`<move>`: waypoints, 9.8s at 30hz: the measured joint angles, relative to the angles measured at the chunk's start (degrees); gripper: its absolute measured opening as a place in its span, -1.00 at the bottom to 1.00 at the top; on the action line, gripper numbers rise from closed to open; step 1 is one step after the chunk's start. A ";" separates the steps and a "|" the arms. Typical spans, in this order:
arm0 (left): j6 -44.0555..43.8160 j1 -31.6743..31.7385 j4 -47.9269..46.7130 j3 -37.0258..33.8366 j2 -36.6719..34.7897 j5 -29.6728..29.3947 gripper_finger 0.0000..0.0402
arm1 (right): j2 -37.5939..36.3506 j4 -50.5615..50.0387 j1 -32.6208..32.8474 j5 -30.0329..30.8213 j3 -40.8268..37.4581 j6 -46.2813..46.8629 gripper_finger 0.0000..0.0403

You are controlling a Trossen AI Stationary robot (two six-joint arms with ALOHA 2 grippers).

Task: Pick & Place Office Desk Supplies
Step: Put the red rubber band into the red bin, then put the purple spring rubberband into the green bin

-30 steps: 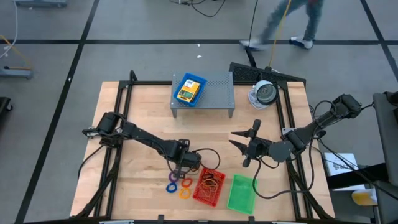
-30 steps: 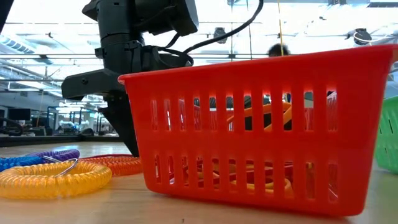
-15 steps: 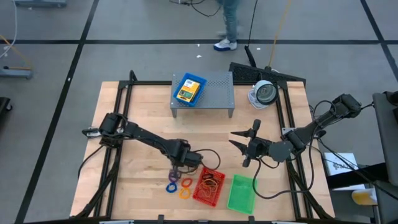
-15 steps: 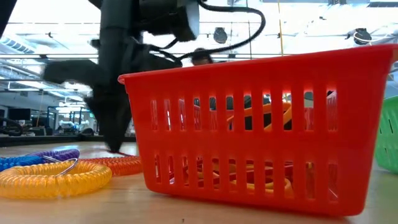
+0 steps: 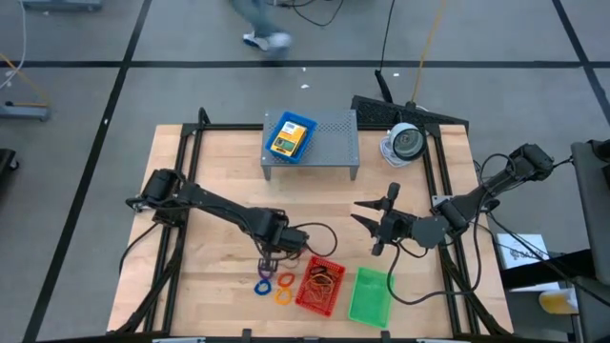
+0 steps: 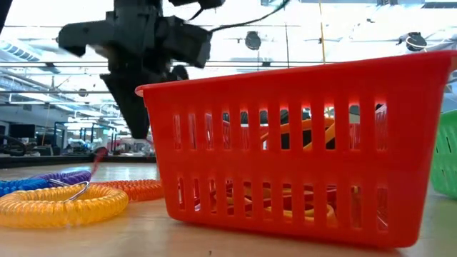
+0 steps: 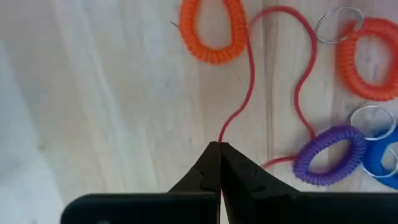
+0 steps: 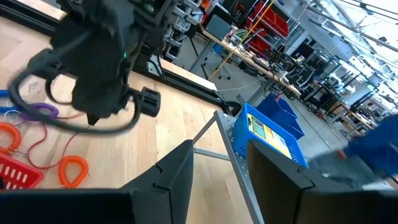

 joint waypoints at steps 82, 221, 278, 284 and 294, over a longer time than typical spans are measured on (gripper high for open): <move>-3.48 -4.35 53.05 -5.05 4.20 9.35 -1.00 | 0.00 -0.82 0.00 -0.01 0.00 0.22 -0.30; -31.21 -9.92 34.49 -26.67 -11.38 0.80 -0.44 | 0.63 1.90 -2.67 -9.50 -0.02 7.13 -0.30; -31.92 -8.94 24.48 -26.77 -12.58 -4.75 -0.97 | 0.63 3.87 -5.29 -16.82 -0.02 8.61 -0.30; -32.90 -9.00 22.79 -26.45 -18.78 -9.10 -0.98 | 0.63 4.47 -5.27 -16.82 -0.02 9.00 -0.30; -27.99 -8.92 31.60 -26.32 -26.76 -24.79 -0.97 | 0.63 4.87 -5.28 -16.80 -0.02 9.06 -0.30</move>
